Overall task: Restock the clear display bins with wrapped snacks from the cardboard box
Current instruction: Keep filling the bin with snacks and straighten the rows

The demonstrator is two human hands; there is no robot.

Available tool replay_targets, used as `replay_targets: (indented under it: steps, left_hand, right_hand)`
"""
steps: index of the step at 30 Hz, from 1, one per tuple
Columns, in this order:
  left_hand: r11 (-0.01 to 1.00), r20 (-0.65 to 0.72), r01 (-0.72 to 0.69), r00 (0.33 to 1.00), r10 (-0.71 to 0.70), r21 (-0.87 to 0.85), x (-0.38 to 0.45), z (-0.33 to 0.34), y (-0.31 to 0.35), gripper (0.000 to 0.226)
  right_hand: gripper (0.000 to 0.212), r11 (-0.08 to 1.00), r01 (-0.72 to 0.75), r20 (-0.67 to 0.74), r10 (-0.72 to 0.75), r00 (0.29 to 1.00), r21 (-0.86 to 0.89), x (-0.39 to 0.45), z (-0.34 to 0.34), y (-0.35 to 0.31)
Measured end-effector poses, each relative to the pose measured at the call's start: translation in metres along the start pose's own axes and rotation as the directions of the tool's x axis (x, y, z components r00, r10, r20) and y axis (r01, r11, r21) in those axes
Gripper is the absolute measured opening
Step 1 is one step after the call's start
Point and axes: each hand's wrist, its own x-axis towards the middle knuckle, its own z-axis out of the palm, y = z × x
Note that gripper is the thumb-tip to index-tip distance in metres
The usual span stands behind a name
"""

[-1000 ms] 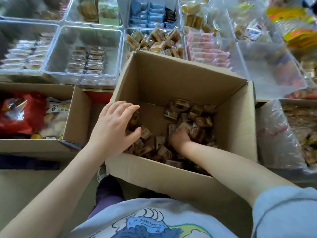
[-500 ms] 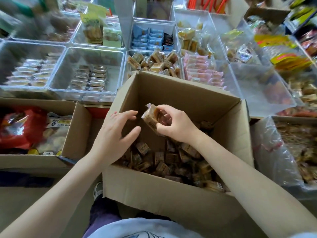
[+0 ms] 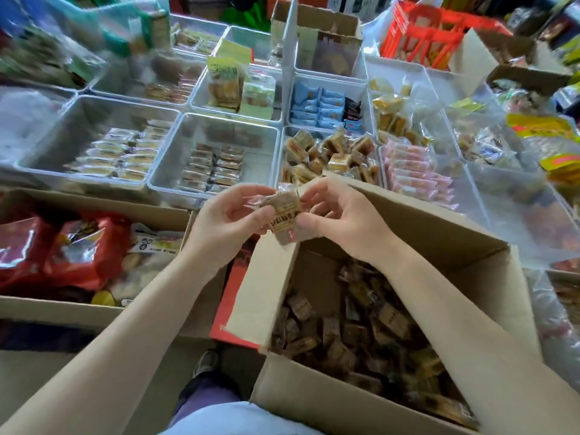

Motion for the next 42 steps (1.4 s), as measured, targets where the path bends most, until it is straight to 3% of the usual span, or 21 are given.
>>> replay_targets:
  steps: [4,6,8,10,12,16,18,20,25,31,33,36,39,42]
  left_hand:
    - [0.998,-0.092,0.027,0.995,-0.023,0.05,0.045,-0.058,-0.031,0.025]
    - [0.96,-0.135,0.059,0.991,-0.022,0.273,0.07,-0.094,-0.065,0.025]
    - [0.783,-0.09,0.059,0.996,-0.004,0.619,0.091,-0.126,-0.104,0.037]
    - [0.553,0.046,-0.001,0.997,-0.068,0.833,0.106,-0.149,-0.14,0.058]
    - [0.361,0.153,-0.081,0.972,-0.176,0.929,0.11,-0.166,-0.169,0.075]
    - [0.233,0.256,-0.22,0.956,-0.141,0.947,0.102,-0.182,-0.201,0.091]
    - [0.251,0.269,-0.237,0.958,-0.102,0.939,0.103,-0.186,-0.208,0.091]
    - [0.27,0.288,-0.252,0.952,-0.103,0.929,0.104,-0.186,-0.212,0.091]
    - [0.296,0.301,-0.25,0.943,-0.143,0.922,0.1,-0.187,-0.214,0.092]
    - [0.294,0.291,-0.233,0.942,-0.17,0.927,0.101,-0.187,-0.21,0.093]
    - [0.301,0.279,-0.211,0.938,-0.205,0.93,0.103,-0.186,-0.203,0.091]
    - [0.344,0.246,-0.146,0.932,-0.266,0.927,0.107,-0.18,-0.182,0.085]
    - [0.529,0.208,-0.042,0.943,-0.258,0.847,0.096,-0.157,-0.149,0.075]
    - [0.747,0.222,0.036,0.944,-0.243,0.664,0.066,-0.106,-0.106,0.062]
  right_hand:
    - [0.033,0.998,-0.016,-0.096,0.01,0.995,-0.056,0.069,0.018,-0.011]
    - [0.038,0.992,-0.043,-0.164,0.024,0.986,-0.117,0.113,0.029,-0.009]
    - [0.042,0.962,-0.084,-0.203,0.031,0.979,-0.258,0.16,0.043,0.0]
    - [0.041,0.898,-0.134,-0.207,0.049,0.977,-0.419,0.206,0.062,0.016]
    - [0.037,0.784,-0.177,-0.16,0.101,0.982,-0.595,0.244,0.087,0.036]
    - [0.033,0.36,-0.101,-0.018,0.226,0.974,-0.927,0.282,0.134,0.079]
    - [0.037,0.26,-0.041,0.034,0.279,0.96,-0.965,0.288,0.149,0.099]
    - [0.036,0.244,-0.044,0.042,0.337,0.941,-0.969,0.291,0.16,0.115]
    - [0.026,0.337,-0.098,0.069,0.449,0.891,-0.936,0.298,0.179,0.142]
    - [0.035,0.474,-0.238,0.167,0.665,0.728,-0.848,0.289,0.179,0.14]
    - [0.043,0.526,-0.238,0.183,0.627,0.757,-0.816,0.283,0.168,0.123]
    - [0.038,0.647,-0.222,0.183,0.497,0.848,-0.73,0.258,0.139,0.082]
    - [0.028,0.768,-0.177,0.135,0.324,0.936,-0.616,0.207,0.099,0.044]
    - [0.02,0.832,-0.055,-0.026,0.048,0.998,-0.552,0.136,0.054,0.02]
